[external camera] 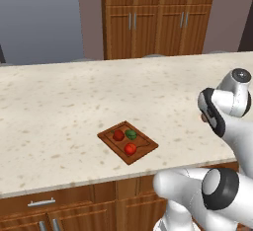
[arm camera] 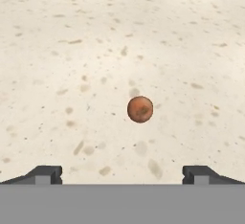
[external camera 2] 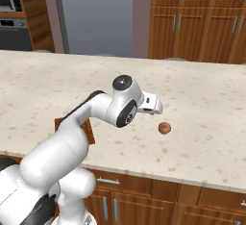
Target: Place the avocado, onion, tomato, and bell pepper on the cutting board.
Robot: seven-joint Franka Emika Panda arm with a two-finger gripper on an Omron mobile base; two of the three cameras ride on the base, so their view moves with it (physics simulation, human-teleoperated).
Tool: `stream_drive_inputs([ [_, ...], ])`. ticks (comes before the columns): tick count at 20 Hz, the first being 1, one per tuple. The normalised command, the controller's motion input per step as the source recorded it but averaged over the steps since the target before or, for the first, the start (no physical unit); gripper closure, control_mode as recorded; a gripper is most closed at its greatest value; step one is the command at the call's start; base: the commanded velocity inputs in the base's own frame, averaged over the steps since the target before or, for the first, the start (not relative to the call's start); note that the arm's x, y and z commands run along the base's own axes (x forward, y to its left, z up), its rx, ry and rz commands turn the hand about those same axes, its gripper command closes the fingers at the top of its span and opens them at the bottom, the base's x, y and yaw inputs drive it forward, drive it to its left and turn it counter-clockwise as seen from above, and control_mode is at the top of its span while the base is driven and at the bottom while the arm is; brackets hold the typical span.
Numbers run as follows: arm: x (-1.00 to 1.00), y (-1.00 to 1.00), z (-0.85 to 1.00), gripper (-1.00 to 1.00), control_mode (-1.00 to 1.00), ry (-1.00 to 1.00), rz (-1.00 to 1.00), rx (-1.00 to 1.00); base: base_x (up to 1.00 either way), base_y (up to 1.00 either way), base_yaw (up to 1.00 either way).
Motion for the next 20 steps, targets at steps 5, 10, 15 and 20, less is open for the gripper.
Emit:
stream_drive_inputs([
  [5,0.27,-0.43,-0.04,-1.00,-1.00,0.01,0.00,0.00,0.00,0.00,0.00],
  [10,0.22,-0.26,-0.02,-1.00,-1.00,0.05,0.00,0.00,0.00,0.00,0.00],
  [15,0.15,-0.07,-0.12,-1.00,-1.00,0.06,0.00,0.00,0.00,0.00,0.00],
  [20,0.05,0.00,-0.21,-1.00,-1.00,0.06,0.00,0.00,0.00,0.00,0.00],
])
